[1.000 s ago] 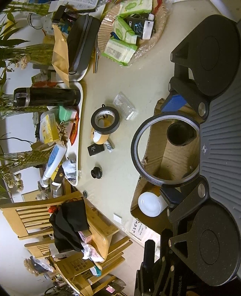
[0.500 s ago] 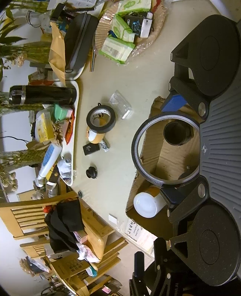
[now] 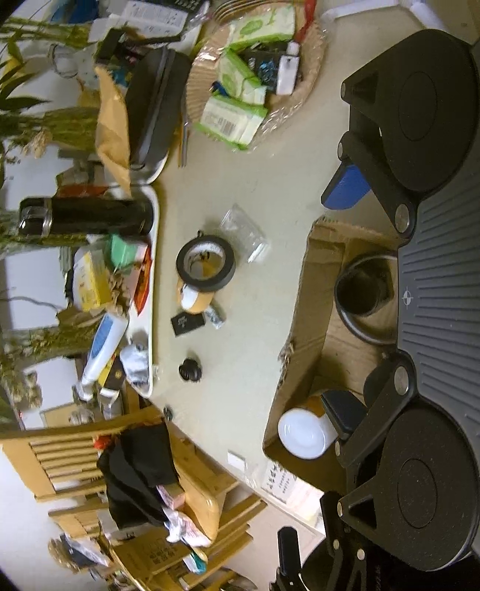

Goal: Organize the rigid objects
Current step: 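Lower the clear tape roll into the box and open the right tool, then lift both open tools out of the box toward the table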

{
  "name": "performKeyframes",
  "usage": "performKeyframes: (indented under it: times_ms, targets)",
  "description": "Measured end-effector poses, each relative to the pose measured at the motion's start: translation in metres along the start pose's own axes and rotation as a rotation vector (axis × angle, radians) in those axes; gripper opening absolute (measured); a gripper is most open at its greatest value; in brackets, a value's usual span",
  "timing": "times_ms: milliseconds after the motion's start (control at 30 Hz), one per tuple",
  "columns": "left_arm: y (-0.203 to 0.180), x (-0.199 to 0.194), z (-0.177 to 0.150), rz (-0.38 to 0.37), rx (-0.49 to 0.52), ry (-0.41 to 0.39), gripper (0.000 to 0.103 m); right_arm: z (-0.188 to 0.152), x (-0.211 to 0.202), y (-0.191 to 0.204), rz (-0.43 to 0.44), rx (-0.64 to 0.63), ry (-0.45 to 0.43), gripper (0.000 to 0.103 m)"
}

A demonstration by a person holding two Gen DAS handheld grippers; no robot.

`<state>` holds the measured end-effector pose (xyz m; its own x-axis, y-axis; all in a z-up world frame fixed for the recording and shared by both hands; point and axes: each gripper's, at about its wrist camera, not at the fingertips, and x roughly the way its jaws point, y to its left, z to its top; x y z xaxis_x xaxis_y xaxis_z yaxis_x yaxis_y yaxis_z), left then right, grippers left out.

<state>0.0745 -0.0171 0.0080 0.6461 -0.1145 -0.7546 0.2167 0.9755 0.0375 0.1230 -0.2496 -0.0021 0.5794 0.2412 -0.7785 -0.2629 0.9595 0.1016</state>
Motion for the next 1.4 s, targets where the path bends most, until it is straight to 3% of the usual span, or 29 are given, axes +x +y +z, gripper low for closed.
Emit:
performKeyframes:
  times_ms: [400,800,1400]
  targets:
    - [-0.003,0.01,0.001,-0.025,0.012,0.084,0.077,-0.006,0.017,-0.013,-0.068,0.065,0.117,0.103]
    - [0.004,0.025,-0.007,-0.089,-0.06,0.182,0.077,-0.01,0.029,-0.012,-0.101,0.045,0.194,0.103]
    - [0.007,0.03,-0.003,-0.127,-0.094,0.17,0.077,-0.007,0.03,-0.012,-0.1,0.048,0.17,0.103]
